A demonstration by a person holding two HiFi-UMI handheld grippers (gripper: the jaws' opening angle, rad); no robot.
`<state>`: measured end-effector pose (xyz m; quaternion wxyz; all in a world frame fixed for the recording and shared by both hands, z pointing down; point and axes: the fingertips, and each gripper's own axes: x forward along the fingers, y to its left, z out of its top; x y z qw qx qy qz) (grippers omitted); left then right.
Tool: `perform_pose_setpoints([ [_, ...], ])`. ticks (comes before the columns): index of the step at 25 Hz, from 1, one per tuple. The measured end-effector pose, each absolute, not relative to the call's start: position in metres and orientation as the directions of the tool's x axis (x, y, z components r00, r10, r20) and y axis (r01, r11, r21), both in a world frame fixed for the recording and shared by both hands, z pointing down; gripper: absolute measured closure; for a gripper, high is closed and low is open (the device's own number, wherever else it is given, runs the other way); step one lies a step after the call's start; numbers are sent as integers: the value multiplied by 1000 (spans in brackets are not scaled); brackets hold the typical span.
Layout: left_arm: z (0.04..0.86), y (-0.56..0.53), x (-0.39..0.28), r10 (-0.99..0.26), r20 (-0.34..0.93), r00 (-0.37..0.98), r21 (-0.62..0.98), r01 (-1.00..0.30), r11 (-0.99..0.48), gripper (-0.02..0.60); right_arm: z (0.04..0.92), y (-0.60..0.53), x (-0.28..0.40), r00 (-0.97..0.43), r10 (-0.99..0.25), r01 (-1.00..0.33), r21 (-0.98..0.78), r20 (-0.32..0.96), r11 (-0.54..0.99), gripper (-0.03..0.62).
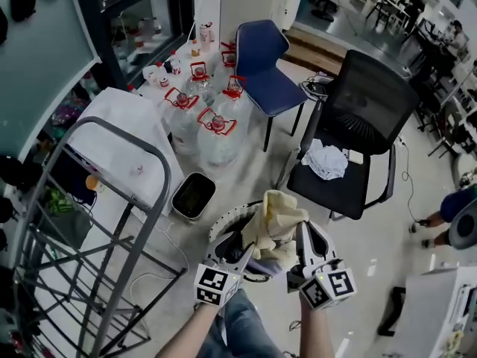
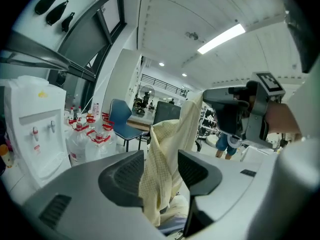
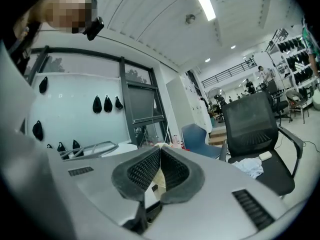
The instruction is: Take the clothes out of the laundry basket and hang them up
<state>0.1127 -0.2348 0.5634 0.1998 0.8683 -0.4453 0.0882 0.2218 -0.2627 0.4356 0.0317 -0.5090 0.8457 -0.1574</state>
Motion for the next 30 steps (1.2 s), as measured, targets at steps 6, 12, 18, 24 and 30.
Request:
perform_pose_setpoints([
  [6,585,-203,130,-681,375,629,281,-777,-563,312,390,-227,223,-479,-875,-852,-280,72,443,586],
  [12,621,-173,151,-596,430,678,277,-728,-627,287,371,-200,223,-461,-886,-862,-257,45,436,586],
  [18,646,-154,163,-547,491,678,264,-714,-648,287,353,-183,227,-446,-895,-867,-255,16,428,586],
  [24,649,-184,167,-550,521,653,231,-728,-646,287,335,-173,228,-458,-889,-861,-240,-16,448,586],
  [30,662,-199,178,-516,559,649,206,-711,-672,319,327,-168,238,-451,-891,-859,-249,-47,448,586],
])
